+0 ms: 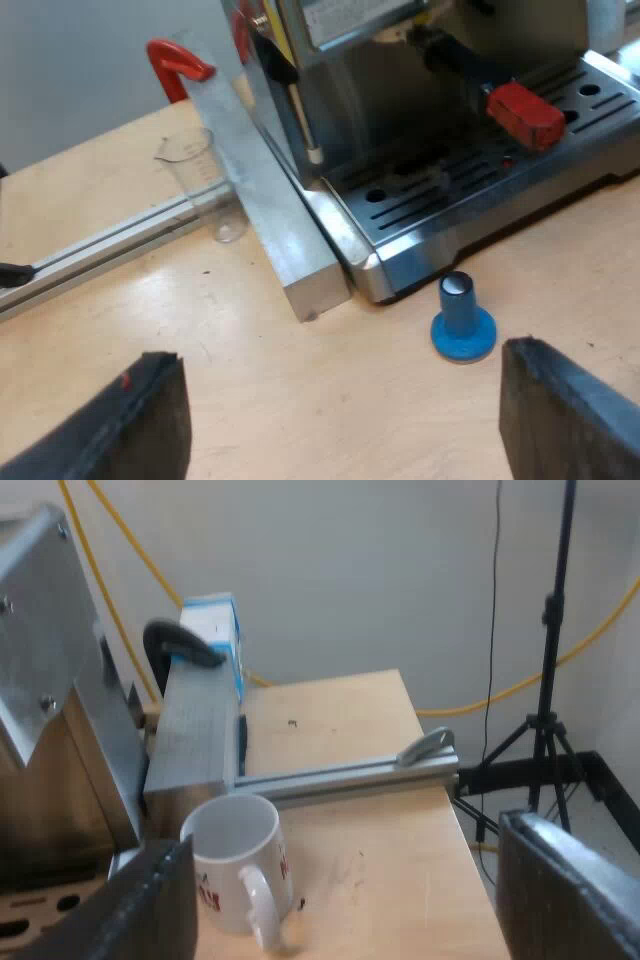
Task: Put the handle in the coffee machine
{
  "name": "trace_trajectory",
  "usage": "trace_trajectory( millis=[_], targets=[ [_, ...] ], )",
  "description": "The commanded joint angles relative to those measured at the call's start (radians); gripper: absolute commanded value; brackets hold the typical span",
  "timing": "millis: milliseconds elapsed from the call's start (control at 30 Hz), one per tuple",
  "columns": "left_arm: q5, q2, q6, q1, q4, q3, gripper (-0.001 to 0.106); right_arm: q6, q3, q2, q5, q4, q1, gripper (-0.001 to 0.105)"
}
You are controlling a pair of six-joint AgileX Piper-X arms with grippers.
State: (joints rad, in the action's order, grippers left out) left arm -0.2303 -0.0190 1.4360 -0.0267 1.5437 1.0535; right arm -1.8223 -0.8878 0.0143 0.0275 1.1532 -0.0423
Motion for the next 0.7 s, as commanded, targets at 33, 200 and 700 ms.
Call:
trace_trajectory(
  millis=[33,200,700],
  targets=[
    [0.002,-0.138,-0.004,-0.005,0.021,-0.015,0.066,-0.015,-0.01,0.042,-0.006,0.045,-0.001,0.065],
    [-0.007,-0.138,-0.004,-0.005,0.021,-0.037,0.066,-0.015,-0.01,0.042,-0.006,0.077,-0.001,0.065],
    [-0.006,-0.135,0.11,-0.005,-0.359,-0.31,0.066,-0.015,0.063,0.04,-0.006,-0.096,-0.001,0.065]
  ],
)
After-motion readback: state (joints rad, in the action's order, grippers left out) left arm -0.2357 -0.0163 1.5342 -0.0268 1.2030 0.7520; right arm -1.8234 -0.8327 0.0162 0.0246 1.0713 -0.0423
